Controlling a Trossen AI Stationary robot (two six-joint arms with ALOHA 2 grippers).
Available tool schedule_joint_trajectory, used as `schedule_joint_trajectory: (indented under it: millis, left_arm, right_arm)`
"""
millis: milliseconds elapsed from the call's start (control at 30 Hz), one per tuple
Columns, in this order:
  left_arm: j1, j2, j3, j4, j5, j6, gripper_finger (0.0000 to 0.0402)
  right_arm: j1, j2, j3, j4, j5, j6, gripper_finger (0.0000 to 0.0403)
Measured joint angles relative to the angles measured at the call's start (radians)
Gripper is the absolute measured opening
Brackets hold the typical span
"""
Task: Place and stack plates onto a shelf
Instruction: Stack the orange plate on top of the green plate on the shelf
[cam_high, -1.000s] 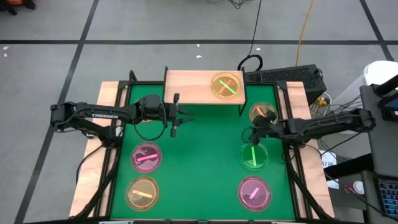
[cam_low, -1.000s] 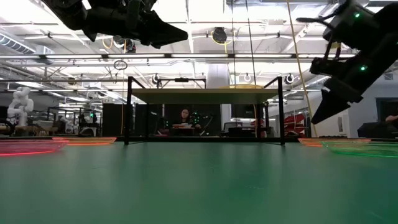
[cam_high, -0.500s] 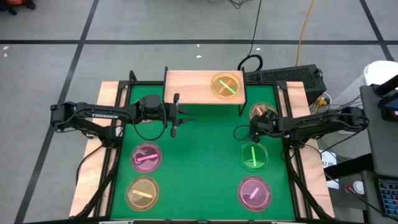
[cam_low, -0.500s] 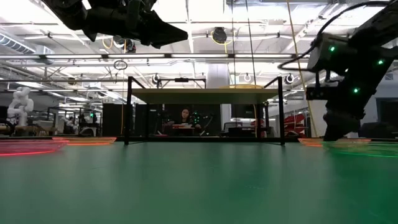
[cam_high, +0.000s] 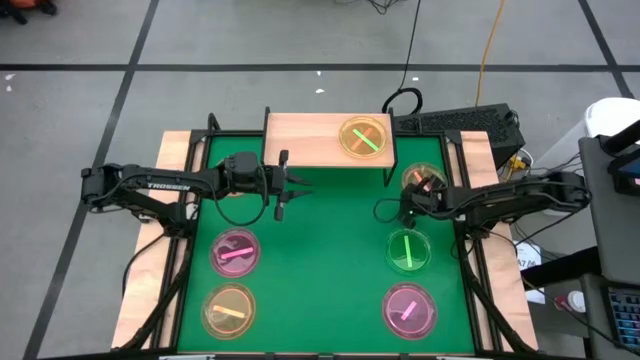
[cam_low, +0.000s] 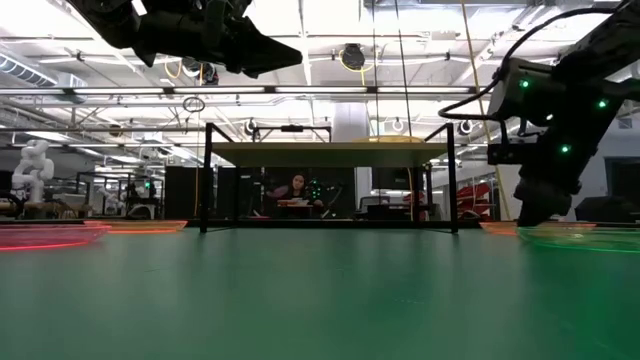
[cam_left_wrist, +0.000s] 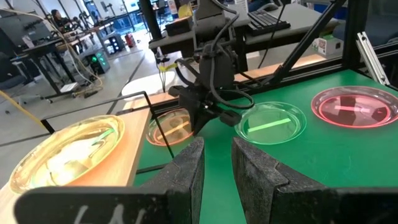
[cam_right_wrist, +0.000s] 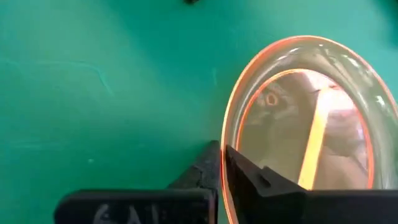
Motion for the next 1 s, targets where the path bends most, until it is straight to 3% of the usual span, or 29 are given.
schedule_joint_trajectory:
  millis: [267,600,767,1000]
  left_arm:
    - [0.000,0.000,0.000,-0.002,0.000,-0.005,0.0088]
    - [0.000,0.000,0.000,-0.010,0.000,-0.019,0.0088]
    - [0.000,0.000,0.000,-0.008,0.000,-0.004,0.0088]
    - [0.000,0.000,0.000,0.021,0.000,-0.024,0.0088]
  right_arm:
    - [0.022,-0.184,0.119,-0.017,-0.007,-0.053,0.0001]
    - [0.028,-0.402,0.251,-0.147,0.263,-0.155,0.0000]
    - [0.026,-0.422,0.261,0.172,0.319,-0.375,0.0000]
    - [0.026,-0.300,0.263,0.684,0.188,-0.712,0.0000]
